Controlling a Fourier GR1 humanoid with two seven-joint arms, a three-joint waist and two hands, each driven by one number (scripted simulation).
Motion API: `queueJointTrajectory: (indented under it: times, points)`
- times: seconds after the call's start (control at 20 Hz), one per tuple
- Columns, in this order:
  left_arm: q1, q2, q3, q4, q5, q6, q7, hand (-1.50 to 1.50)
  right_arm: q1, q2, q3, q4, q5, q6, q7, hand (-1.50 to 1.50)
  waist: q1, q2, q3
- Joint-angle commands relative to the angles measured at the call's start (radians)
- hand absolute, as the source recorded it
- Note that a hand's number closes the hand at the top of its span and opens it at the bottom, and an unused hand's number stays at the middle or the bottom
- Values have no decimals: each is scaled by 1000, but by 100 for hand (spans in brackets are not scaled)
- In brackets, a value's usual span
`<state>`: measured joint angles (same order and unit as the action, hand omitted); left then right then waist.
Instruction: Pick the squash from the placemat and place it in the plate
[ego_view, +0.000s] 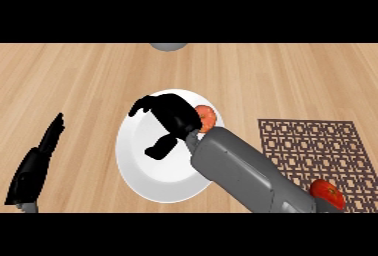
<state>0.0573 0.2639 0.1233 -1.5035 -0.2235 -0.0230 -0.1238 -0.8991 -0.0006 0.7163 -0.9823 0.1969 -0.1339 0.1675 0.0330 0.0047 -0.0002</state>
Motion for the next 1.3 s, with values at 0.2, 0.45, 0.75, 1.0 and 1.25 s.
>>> queueJointTrajectory:
  times: [0.2, 0.45, 0.75, 1.0, 1.25]
  points:
    - [-52, 20, 37, 23, 8, -2, 28, 0, 50, 1, -122, -14, -158, -185, -125, -150, -17, 0, 1]
    - [33, 4, 25, 24, 4, -10, -57, 0, -9, -57, -354, 85, -229, -108, -159, -150, -16, 1, 0]
    - [10, 28, 48, 6, 17, -30, -8, 0, 65, -161, -525, 105, -386, 83, -335, -150, -19, 1, 1]
    - [44, -22, 6, -30, -20, 1, -10, 0, 37, -252, -618, 247, -416, 260, -516, -150, -12, 1, 1]
    - [-11, -7, 36, 72, -7, -11, -60, 0, -11, -362, -663, 454, -377, 401, -699, -150, -3, 8, 1]
